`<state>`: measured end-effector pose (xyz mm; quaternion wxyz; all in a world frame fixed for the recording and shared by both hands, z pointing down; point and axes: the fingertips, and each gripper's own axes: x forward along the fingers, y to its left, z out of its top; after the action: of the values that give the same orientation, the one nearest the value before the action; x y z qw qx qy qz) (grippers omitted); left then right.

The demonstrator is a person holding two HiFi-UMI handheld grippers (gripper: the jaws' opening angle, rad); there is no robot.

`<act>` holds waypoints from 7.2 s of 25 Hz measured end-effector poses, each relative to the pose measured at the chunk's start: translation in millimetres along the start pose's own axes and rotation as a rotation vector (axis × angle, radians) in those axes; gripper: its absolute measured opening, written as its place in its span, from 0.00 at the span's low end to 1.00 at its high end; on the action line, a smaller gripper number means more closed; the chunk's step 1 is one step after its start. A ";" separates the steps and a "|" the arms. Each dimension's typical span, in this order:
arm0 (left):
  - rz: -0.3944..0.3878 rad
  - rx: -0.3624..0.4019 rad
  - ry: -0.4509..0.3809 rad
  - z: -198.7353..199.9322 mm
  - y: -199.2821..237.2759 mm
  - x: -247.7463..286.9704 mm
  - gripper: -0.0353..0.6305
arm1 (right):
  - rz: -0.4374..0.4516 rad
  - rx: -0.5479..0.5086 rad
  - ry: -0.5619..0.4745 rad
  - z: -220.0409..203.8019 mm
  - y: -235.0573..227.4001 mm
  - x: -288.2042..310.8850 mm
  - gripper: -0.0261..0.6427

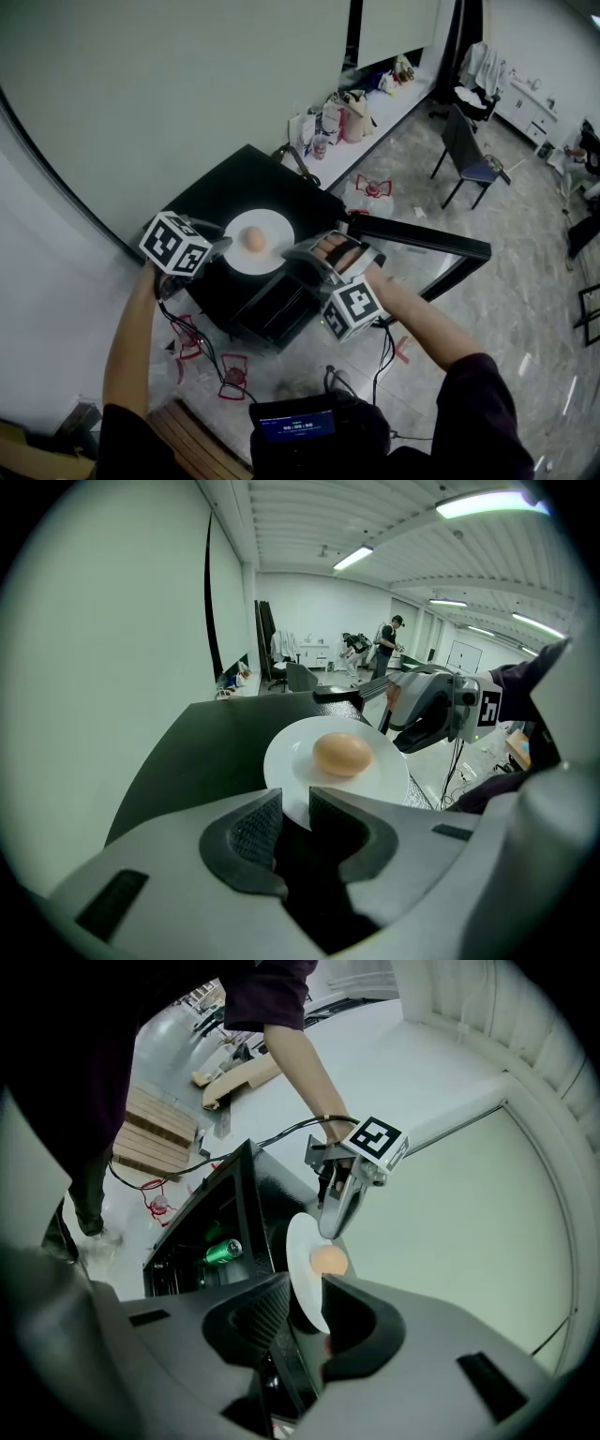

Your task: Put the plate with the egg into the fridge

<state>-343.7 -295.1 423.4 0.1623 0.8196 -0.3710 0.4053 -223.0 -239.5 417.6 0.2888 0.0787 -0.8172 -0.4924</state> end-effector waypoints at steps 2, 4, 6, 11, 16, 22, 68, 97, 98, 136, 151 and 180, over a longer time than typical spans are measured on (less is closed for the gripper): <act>-0.003 0.009 0.001 2.8 -5.4 2.1 0.13 | 0.002 -0.014 0.006 -1.1 2.9 -2.1 0.17; -0.006 0.018 0.001 5.7 -11.3 3.9 0.13 | 0.006 -0.029 0.012 -2.0 5.3 -3.8 0.17; -0.008 0.027 0.002 7.9 -15.9 6.0 0.13 | 0.005 -0.039 0.019 -3.3 6.3 -3.9 0.17; -0.011 0.029 -0.001 11.6 -26.9 6.4 0.13 | -0.009 -0.081 0.033 -2.7 6.8 -5.7 0.17; 0.008 0.007 -0.022 12.6 -28.4 7.2 0.13 | -0.031 -0.143 0.051 -6.0 8.7 -3.5 0.09; 0.067 -0.033 -0.068 12.5 -30.9 -1.8 0.13 | -0.089 -0.214 0.059 -8.9 10.1 -7.4 0.07; 0.495 -0.381 -0.626 -18.7 -258.7 -106.0 0.10 | -0.294 -0.277 -0.026 68.8 80.3 -163.0 0.06; 0.689 -0.588 -0.546 -57.6 -269.4 14.9 0.10 | -0.020 -0.230 -0.026 -83.5 238.5 -133.9 0.06; 0.688 -0.596 -0.535 -64.9 -270.8 25.3 0.10 | 0.003 -0.224 -0.026 -86.3 250.4 -128.7 0.06; 0.658 -0.637 -0.488 -300.6 -186.0 273.6 0.10 | -0.081 -0.446 -0.004 -183.6 458.9 274.2 0.06; 0.651 -0.655 -0.506 -302.5 -186.7 281.2 0.10 | 0.234 -0.235 0.076 -200.0 493.9 300.0 0.20; 0.391 -0.417 -0.638 24.2 -281.2 121.4 0.08 | -0.201 0.937 -0.115 -120.9 142.8 -147.8 0.05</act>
<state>-74.4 -177.6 513.4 0.1218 0.7677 -0.6251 0.0708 -13.0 -198.5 522.9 0.1278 0.2514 -0.9541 -0.1003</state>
